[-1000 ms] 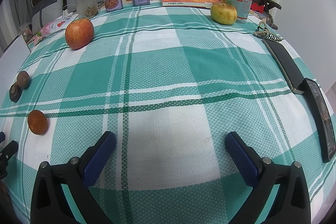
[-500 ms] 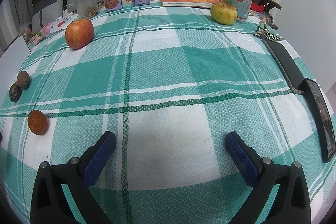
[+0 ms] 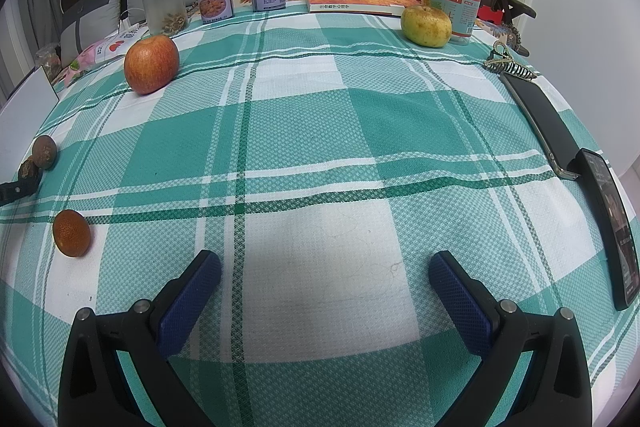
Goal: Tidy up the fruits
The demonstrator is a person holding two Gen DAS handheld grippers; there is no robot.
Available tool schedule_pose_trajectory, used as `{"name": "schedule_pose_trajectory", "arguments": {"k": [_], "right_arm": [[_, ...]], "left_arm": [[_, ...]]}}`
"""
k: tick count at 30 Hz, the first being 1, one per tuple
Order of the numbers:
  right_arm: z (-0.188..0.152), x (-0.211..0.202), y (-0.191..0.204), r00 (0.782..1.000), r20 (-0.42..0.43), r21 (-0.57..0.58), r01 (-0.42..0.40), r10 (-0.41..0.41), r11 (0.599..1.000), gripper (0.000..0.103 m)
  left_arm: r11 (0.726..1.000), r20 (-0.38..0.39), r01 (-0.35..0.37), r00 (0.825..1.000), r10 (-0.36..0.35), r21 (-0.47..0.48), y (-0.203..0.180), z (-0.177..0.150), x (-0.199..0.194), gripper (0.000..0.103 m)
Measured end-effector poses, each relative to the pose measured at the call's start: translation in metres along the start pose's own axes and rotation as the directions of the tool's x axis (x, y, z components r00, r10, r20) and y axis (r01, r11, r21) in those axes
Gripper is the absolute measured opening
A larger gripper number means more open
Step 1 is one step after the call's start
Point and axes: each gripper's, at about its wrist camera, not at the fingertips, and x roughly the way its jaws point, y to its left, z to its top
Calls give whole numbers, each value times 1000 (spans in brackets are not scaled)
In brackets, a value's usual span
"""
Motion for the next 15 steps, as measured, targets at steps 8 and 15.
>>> {"name": "schedule_pose_trajectory", "arguments": {"k": [8, 15], "right_arm": [[0, 0, 0, 1000, 0, 0, 0, 0, 1000, 103], [0, 0, 0, 1000, 0, 0, 0, 0, 1000, 103]], "left_arm": [[997, 30, 72, 997, -72, -26, 4, 0, -7, 42], [984, 4, 177, 984, -177, 28, -2, -25, -55, 42]]}}
